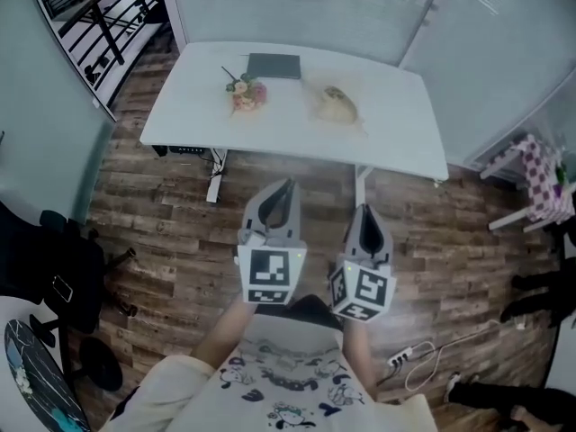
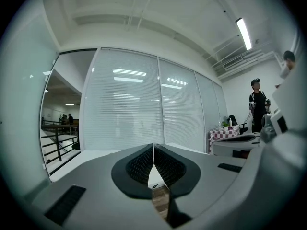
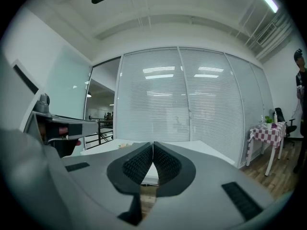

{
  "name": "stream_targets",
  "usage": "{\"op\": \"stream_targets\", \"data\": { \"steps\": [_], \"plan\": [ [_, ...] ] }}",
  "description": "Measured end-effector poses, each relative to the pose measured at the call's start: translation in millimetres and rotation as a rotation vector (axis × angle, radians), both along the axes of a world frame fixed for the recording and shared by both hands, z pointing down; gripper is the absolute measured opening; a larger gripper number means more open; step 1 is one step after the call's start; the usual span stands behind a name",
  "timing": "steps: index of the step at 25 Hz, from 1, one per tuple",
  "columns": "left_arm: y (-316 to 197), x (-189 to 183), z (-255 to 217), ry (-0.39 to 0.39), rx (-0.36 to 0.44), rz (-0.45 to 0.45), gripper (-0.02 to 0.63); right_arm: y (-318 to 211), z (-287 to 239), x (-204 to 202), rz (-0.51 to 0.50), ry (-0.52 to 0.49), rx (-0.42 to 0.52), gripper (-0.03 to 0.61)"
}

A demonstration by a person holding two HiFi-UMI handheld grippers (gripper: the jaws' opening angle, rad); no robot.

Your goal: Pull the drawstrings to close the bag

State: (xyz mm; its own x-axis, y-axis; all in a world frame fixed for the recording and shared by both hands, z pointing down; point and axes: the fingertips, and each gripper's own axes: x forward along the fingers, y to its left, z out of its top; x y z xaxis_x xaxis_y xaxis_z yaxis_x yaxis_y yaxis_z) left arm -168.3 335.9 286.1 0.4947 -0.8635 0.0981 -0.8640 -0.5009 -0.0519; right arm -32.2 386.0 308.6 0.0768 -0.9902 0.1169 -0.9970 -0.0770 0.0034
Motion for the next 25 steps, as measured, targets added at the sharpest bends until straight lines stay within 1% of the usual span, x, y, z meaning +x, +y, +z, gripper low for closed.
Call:
{"op": "stream_targets", "data": {
  "steps": [4,7,10,13,17,20,25],
  "plan": [
    [-21,5,14,-0.004,-0.049,0.002,0.043,-18,11,3,0.010,-0.005,-0.035,0.015],
    [-34,7,21,-0.007,-0.064,-0.005,0.043,-32,18,7,0.012,-0.021,-0.057,0.015],
    [-48,11,29,-0.005,-0.087,-0.018,0.043,-48,23,12,-0.002,-0.014,-0.069,0.015],
    [-64,19,34,-0.005,-0.093,-0.028,0.043,-68,27,19,-0.022,-0.016,-0.073,0.015],
    [-97,27,37,-0.005,-0.092,-0.059,0.043,-107,28,29,-0.050,-0.021,-0.072,0.015],
    [-129,40,35,-0.002,-0.085,-0.074,0.043,-140,24,41,-0.075,-0.006,-0.063,0.015],
    [-189,66,37,0.038,-0.103,-0.120,0.043,-203,23,76,-0.097,-0.006,-0.064,0.015]
  ]
}}
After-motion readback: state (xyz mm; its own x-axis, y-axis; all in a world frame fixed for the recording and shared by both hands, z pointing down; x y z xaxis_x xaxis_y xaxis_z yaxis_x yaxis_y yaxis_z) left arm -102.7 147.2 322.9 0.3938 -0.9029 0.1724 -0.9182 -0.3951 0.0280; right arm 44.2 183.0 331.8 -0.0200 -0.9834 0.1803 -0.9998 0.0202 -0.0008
